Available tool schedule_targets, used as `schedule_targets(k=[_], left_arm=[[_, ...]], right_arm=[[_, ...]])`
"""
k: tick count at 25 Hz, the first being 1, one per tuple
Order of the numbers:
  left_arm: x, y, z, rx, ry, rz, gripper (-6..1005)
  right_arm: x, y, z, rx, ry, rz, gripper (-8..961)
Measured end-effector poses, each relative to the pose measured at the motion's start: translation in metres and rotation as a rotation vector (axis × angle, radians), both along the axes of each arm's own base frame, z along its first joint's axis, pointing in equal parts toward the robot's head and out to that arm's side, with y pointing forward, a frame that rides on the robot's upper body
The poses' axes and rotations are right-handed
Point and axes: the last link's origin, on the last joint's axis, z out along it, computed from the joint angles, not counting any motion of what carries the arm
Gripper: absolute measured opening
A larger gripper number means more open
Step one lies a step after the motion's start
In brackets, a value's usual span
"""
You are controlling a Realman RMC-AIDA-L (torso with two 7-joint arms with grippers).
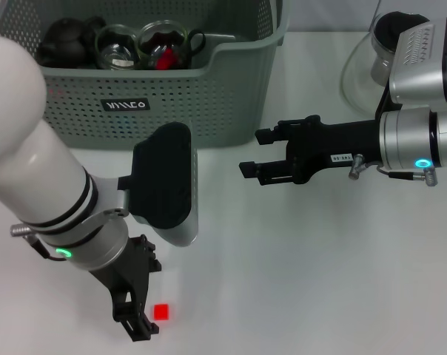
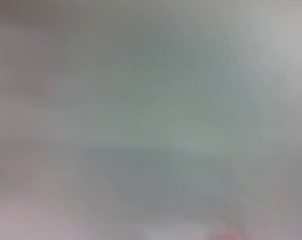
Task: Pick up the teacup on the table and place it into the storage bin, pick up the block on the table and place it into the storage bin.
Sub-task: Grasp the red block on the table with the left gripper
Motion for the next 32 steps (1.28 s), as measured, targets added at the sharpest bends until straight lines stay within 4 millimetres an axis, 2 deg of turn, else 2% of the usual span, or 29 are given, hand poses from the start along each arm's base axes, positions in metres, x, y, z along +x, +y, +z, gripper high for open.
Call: schedule_targets(k=[9, 15, 32], left_arm=[[-0.001, -0.006, -0.002, 0.016, 0.009, 0.015, 902], [0.003, -0.009, -0.006, 0.018, 0.018, 0.006, 689], [0.004, -0.012, -0.015, 0.016, 0.042, -0.021, 657]], right_arm=[[0.002, -0.001, 0.000, 0.005, -0.004, 0.009, 765], [0.001, 0.001, 0.000, 0.011, -0.010, 0.013, 765], [0.004, -0.001, 0.000, 0.016, -0.010, 0.015, 765]])
